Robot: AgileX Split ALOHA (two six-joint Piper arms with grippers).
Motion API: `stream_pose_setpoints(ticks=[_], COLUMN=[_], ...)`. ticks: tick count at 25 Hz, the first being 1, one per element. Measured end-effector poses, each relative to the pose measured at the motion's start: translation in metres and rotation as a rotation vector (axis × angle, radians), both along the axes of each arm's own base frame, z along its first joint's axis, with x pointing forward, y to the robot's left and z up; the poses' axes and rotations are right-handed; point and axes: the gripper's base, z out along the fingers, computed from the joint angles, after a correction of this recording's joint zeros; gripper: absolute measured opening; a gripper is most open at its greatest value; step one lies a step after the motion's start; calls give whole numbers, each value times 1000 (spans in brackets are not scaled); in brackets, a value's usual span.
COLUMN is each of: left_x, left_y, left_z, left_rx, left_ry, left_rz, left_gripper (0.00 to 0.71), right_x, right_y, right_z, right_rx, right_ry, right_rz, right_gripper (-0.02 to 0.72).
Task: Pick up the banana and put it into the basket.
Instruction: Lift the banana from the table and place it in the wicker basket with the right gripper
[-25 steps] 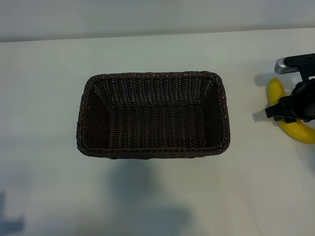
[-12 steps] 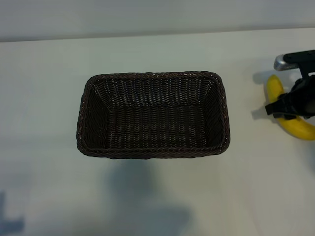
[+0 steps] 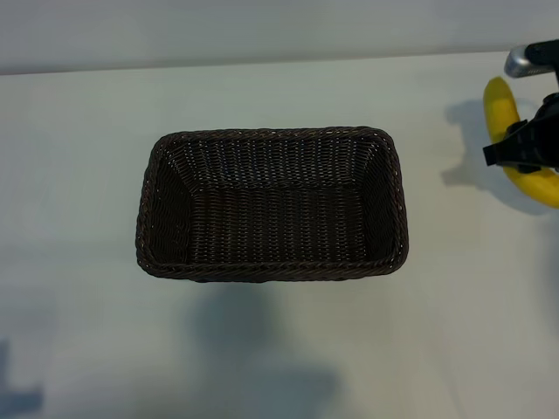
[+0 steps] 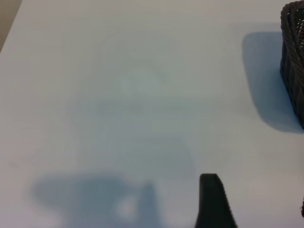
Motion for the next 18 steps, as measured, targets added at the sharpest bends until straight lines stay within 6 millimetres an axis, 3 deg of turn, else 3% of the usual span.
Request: stream_pose_setpoints(ticks=[10,18], left_x=[0,0], left_y=[0,0], left_z=[0,0], left_rx=[0,-1], left_ry=[0,0], left_rz=[0,1], left_gripper=[479,479], right_x=[-2,-2], right_y=[3,29], right_z=[7,12], right_rx=[-25,-96], right_ry=[-9,-56], right_rz=[77,283], right_gripper=[429,429])
